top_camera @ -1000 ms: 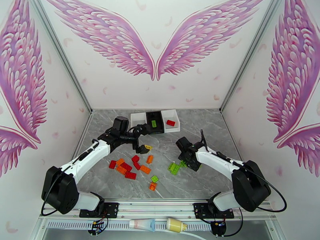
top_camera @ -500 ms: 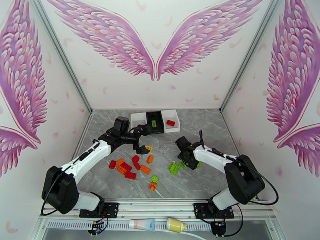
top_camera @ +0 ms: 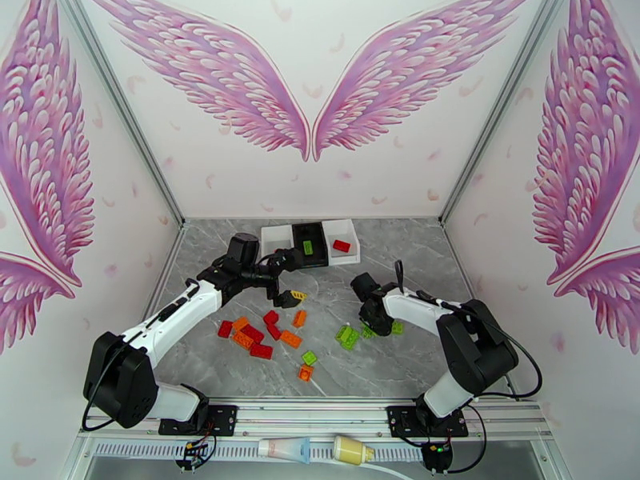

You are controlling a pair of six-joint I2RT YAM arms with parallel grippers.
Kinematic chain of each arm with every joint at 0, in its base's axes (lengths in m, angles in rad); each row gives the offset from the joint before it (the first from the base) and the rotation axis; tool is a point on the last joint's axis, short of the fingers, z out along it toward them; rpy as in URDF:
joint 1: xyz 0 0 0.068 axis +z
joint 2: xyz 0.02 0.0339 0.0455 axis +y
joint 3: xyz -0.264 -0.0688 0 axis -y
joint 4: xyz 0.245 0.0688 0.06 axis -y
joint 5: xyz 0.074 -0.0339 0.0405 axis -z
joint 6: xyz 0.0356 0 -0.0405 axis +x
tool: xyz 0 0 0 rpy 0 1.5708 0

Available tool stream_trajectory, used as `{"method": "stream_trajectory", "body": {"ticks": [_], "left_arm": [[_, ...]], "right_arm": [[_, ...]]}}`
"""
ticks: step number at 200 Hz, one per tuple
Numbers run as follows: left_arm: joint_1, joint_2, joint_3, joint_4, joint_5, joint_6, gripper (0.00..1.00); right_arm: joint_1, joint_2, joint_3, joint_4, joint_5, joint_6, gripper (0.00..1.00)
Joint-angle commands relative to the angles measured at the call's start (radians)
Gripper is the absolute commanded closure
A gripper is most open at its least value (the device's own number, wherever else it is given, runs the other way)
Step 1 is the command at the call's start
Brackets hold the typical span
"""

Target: Sort the legos into containers by color

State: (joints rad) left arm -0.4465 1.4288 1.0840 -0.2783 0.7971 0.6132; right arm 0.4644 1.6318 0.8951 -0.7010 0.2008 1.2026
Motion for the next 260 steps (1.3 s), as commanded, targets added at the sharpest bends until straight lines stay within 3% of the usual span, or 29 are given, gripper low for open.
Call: {"method": "stream_trajectory", "body": {"ticks": [1, 71, 110, 149, 183, 260], "left_arm": [[0.023, -0.021, -0.016, 0.015, 0.035, -0.005, 0.01], [0.152, -0.111, -0.119, 0.115, 0.037, -0.116, 0.01], [0.222, -0.177, -0.187, 0.151, 0.012, -0.154, 0.01], [0.271, -0.204, -0.292, 0.335, -0.006, -0.277, 0.01], [0.295, -0.217, -0.292, 0.263, -0.015, -0.227, 0.01], [0.335, -0.245, -0.302, 0.164, -0.005, -0.161, 0.01]], "right_arm": [[0.004, -0.007, 0.068, -0.046, 0.018, -0.024, 0.71], [0.093, 0.110, 0.424, -0.059, 0.070, -0.334, 0.66], [0.110, 0.249, 0.628, 0.068, 0.047, -0.515, 0.67], [0.117, 0.395, 0.807, 0.179, 0.064, -0.649, 0.68], [0.118, 0.506, 0.904, 0.304, 0.037, -0.768, 0.67], [0.117, 0.718, 1.140, 0.354, 0.063, -0.858, 0.66]]}}
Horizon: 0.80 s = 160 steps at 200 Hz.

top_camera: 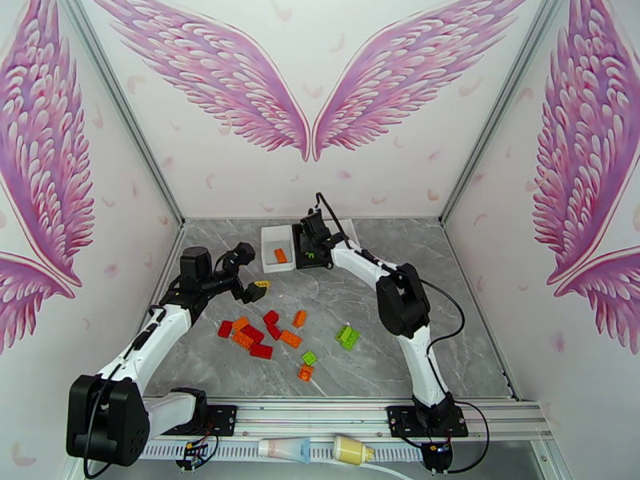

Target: Sort the legos into containers by color

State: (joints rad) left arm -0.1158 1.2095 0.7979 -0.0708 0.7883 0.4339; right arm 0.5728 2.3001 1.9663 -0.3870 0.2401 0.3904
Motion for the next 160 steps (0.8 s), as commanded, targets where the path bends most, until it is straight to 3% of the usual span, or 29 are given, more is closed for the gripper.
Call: {"method": "stream_trajectory", "body": {"ticks": [1, 59, 104, 128, 160], "left_arm": [[0.004, -0.026, -0.015, -0.045, 0.003, 0.019, 0.01], [0.005, -0.079, -0.041, -0.106, 0.001, 0.060, 0.01], [0.005, -0.097, -0.045, -0.121, -0.017, 0.074, 0.01], [0.005, -0.096, -0.043, -0.113, -0.024, 0.066, 0.01], [-0.013, -0.078, -0.025, -0.079, 0.004, 0.033, 0.01]], "right_arm": [[0.009, 0.051, 0.070, 0.042, 0.024, -0.046, 0.66], [0.008, 0.170, 0.243, -0.018, 0.043, -0.039, 0.60], [0.008, 0.144, 0.284, -0.035, 0.034, -0.073, 0.38], [0.010, 0.083, 0.250, -0.038, 0.030, -0.072, 0.29], [0.009, -0.099, 0.018, 0.042, 0.027, -0.062, 0.23]]}}
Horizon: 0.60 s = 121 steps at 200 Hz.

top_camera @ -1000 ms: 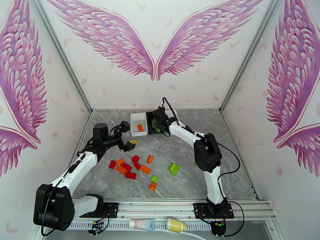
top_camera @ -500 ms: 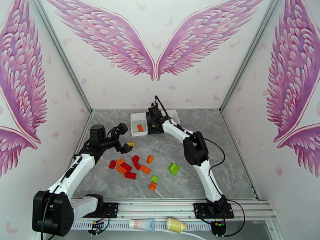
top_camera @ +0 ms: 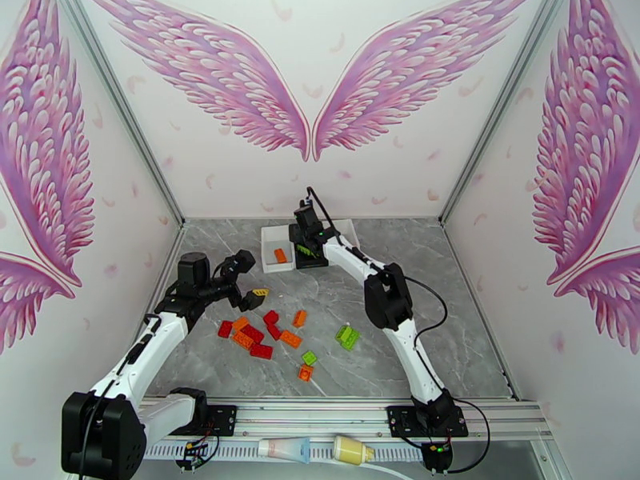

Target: Sort the legos into containers by color

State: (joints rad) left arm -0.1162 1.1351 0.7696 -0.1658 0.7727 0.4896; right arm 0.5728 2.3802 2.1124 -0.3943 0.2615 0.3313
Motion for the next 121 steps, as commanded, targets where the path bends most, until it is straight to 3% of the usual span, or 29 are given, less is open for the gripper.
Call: {"method": "stream_trajectory", "body": {"ticks": [1, 54, 81, 105, 121], "left_arm": [[-0.014, -0.002, 0.004, 0.017, 0.020, -0.024, 0.01], [-0.082, 0.017, -0.002, 0.080, -0.015, -0.098, 0.01], [-0.104, 0.001, -0.024, 0.115, -0.057, -0.166, 0.01], [-0.109, -0.026, -0.036, 0.138, -0.169, -0.329, 0.01], [-0.112, -0.053, -0.040, 0.121, -0.310, -0.474, 0.01]], "right_arm": [[0.010, -0.187, -0.133, 0.052, 0.006, -0.001, 0.23], [0.009, -0.508, -0.556, 0.107, -0.026, 0.033, 0.18], [0.009, -0.633, -0.707, 0.148, -0.192, -0.034, 0.16], [0.015, -0.680, -0.724, 0.077, -0.307, -0.110, 0.13], [0.024, -0.695, -0.724, 0.041, -0.344, -0.152, 0.12]]}}
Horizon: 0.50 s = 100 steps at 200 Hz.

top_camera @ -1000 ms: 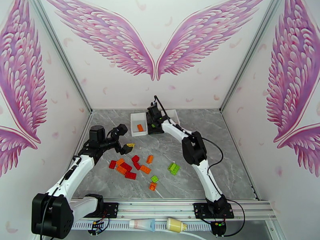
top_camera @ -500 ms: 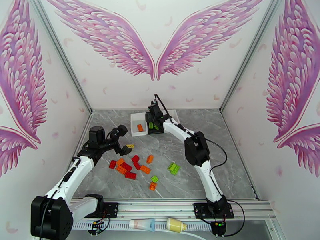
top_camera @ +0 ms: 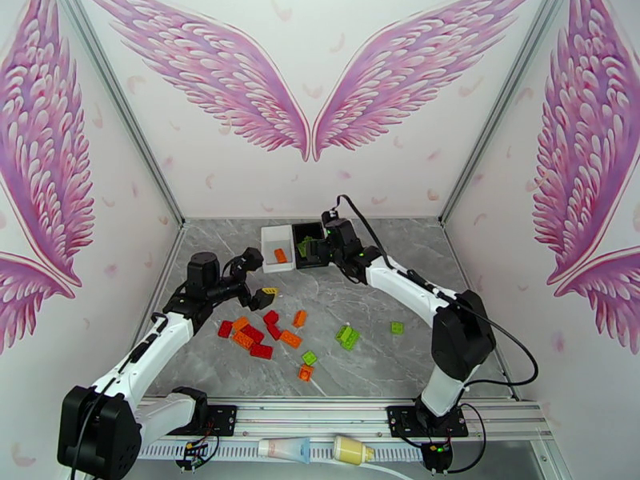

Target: Sort the legos into containers by color

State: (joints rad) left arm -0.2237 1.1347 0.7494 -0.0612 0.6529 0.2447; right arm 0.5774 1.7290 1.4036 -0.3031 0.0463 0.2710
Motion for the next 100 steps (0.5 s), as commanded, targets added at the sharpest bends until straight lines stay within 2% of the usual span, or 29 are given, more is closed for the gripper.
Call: {"method": "stream_trajectory", "body": {"ticks": [1, 18, 37, 49, 71, 100], "left_arm": [[-0.005, -0.054, -0.020, 0.014, -0.199, -0.237, 0.01], [-0.016, -0.099, -0.018, -0.044, -0.334, -0.329, 0.01], [-0.038, -0.141, 0.006, -0.166, -0.581, -0.501, 0.01], [-0.047, -0.152, 0.040, -0.277, -0.694, -0.590, 0.01], [-0.066, -0.148, 0.082, -0.450, -0.824, -0.706, 0.01], [-0.097, -0.143, 0.072, -0.581, -0.911, -0.929, 0.01]], "right_arm": [[0.020, -0.045, -0.015, -0.052, -0.131, -0.095, 0.12], [0.030, -0.051, -0.014, -0.067, -0.175, -0.127, 0.11], [0.049, -0.052, -0.012, -0.068, -0.218, -0.165, 0.10], [0.061, -0.052, -0.018, -0.062, -0.229, -0.193, 0.09], [0.078, -0.061, -0.054, -0.036, -0.239, -0.241, 0.09], [0.096, -0.081, -0.132, -0.005, -0.277, -0.308, 0.08]]}}
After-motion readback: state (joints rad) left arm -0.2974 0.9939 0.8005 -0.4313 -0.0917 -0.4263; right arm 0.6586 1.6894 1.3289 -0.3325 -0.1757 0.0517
